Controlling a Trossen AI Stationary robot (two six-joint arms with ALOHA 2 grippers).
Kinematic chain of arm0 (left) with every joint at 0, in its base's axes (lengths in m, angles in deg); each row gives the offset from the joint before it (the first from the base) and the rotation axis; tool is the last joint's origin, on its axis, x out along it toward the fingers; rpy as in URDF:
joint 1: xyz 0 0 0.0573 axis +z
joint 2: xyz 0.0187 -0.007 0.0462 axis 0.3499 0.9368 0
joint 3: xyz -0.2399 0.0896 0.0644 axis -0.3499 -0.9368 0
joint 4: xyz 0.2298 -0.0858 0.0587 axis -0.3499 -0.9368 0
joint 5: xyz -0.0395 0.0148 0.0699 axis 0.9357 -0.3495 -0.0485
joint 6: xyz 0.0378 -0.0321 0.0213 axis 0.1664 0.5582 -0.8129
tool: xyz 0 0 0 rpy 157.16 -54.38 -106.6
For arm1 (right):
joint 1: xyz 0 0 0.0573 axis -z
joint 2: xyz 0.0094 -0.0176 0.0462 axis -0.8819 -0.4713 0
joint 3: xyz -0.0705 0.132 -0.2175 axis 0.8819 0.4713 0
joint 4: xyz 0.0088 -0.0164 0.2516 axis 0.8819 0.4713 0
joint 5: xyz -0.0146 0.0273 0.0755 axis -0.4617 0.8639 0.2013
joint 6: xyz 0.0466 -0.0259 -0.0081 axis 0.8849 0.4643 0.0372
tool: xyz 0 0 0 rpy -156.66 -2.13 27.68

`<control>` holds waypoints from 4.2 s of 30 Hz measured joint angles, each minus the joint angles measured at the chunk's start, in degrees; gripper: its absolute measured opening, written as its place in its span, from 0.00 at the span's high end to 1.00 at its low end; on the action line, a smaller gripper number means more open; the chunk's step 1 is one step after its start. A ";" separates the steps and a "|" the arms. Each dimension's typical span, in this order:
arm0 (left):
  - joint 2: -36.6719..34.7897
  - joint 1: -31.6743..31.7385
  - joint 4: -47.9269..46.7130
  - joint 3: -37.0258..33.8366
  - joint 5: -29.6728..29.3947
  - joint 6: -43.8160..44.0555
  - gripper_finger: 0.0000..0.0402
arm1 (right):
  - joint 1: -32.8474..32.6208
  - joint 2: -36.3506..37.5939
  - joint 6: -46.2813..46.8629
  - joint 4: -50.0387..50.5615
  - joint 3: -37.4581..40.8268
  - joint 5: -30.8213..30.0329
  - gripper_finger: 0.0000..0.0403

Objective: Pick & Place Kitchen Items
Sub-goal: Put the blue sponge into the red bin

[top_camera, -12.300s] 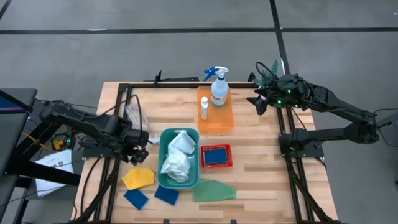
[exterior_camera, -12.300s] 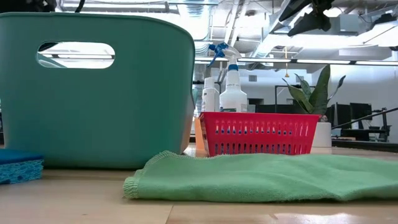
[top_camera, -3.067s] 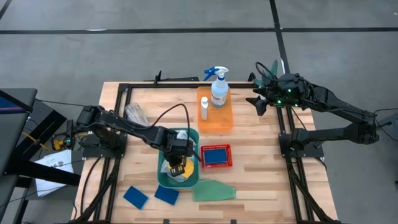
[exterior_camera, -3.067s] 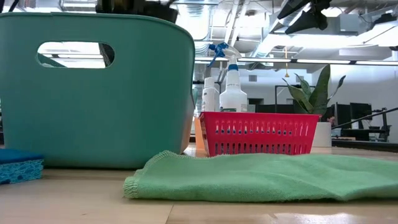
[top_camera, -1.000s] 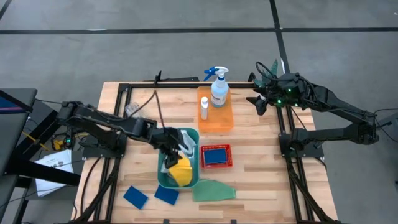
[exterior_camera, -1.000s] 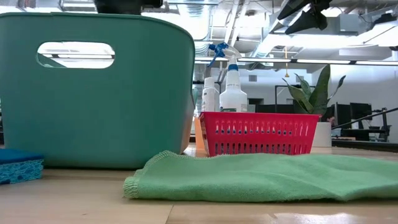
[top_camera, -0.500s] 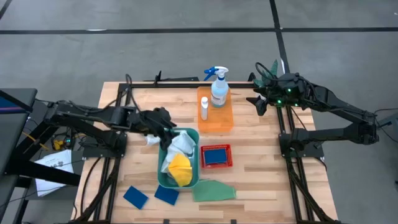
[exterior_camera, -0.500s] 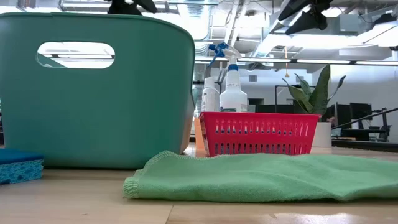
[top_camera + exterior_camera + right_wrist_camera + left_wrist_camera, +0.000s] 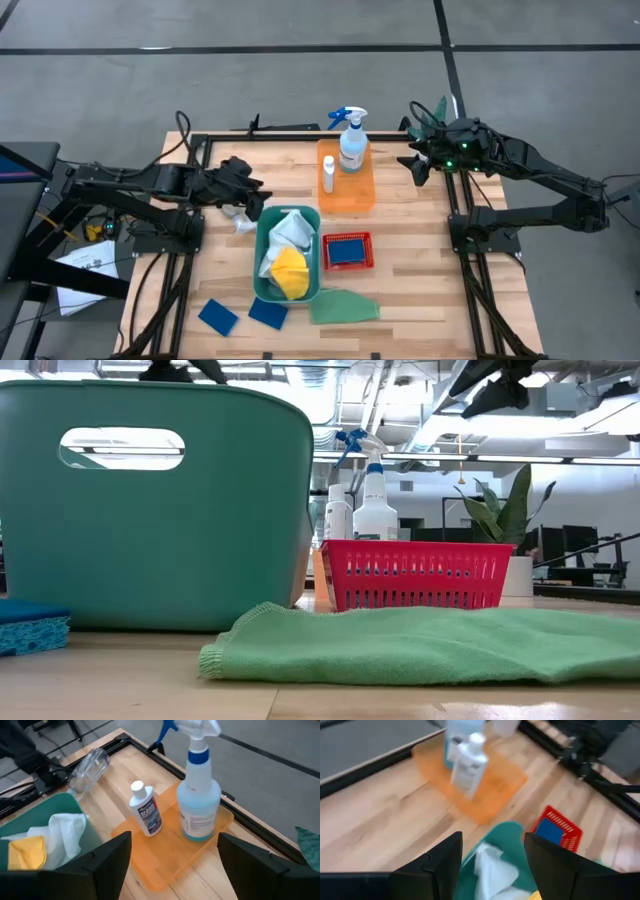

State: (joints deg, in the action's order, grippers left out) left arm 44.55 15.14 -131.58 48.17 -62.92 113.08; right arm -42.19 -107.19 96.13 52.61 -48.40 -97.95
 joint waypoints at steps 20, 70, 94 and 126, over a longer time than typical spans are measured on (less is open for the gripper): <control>-1.71 0.81 -11.75 -0.02 4.19 -9.69 0.48 | -0.29 -3.02 14.86 -0.01 -0.02 -6.10 0.29; -1.73 -20.99 -2.69 -25.66 45.82 30.54 0.48 | -1.19 -5.31 18.12 -2.86 0.00 -4.79 0.29; -1.50 -31.82 22.23 -34.67 43.80 16.42 0.62 | -1.30 -5.31 17.58 -2.80 0.00 -4.79 0.29; 17.24 -36.46 32.43 -34.69 45.72 -7.64 0.63 | -1.30 -5.31 17.70 -1.54 0.00 -4.76 0.29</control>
State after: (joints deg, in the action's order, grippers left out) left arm 61.79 -21.32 -99.14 13.48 -17.20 105.44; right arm -43.49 -112.50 113.83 51.07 -48.40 -102.71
